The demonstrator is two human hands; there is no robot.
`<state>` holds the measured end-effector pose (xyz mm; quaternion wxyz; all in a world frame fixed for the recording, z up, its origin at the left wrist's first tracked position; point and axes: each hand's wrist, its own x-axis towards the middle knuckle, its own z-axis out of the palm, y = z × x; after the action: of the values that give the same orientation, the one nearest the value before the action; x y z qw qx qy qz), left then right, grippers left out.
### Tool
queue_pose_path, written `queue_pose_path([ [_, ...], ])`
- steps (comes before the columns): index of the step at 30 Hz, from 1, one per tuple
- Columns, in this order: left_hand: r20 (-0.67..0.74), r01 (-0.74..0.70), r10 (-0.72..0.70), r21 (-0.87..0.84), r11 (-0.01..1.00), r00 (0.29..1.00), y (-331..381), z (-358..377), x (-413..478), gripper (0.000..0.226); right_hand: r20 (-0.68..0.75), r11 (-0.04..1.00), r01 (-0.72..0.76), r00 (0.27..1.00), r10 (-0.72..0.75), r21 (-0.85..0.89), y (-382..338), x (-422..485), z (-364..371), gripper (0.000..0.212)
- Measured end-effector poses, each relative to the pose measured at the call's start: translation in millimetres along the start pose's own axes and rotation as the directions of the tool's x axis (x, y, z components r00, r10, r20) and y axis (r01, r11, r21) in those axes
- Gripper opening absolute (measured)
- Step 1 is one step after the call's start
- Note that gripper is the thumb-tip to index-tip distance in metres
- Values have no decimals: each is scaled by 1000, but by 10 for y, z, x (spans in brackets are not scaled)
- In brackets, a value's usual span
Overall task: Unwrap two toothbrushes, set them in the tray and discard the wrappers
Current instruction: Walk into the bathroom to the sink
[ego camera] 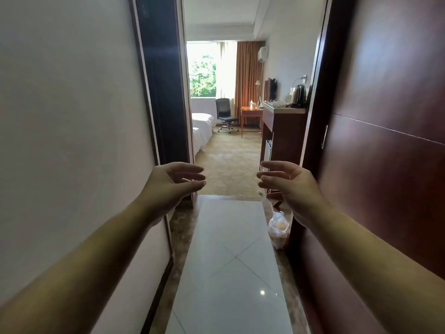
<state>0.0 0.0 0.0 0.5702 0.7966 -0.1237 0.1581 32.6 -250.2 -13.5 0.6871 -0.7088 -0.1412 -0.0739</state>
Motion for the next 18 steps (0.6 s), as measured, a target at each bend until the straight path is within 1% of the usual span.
queue_pose_path([
  [4, 29, -25, 25, 17, 1000, 999, -164, -30, 356, 21, -29, 1000, 5, 1000, -4, 1, 120, 357, 42, 32],
  [9, -1, -57, 57, -12, 998, 998, -418, -107, 1019, 21, -32, 1000, 12, 999, -12, 5, 283, 1006, 157, 31],
  [18, 5, -15, 15, -47, 999, 1000, -898, -269, 2196, 22, -72, 999, 20, 997, -17, 43, 483, 2212, 328, 30],
])
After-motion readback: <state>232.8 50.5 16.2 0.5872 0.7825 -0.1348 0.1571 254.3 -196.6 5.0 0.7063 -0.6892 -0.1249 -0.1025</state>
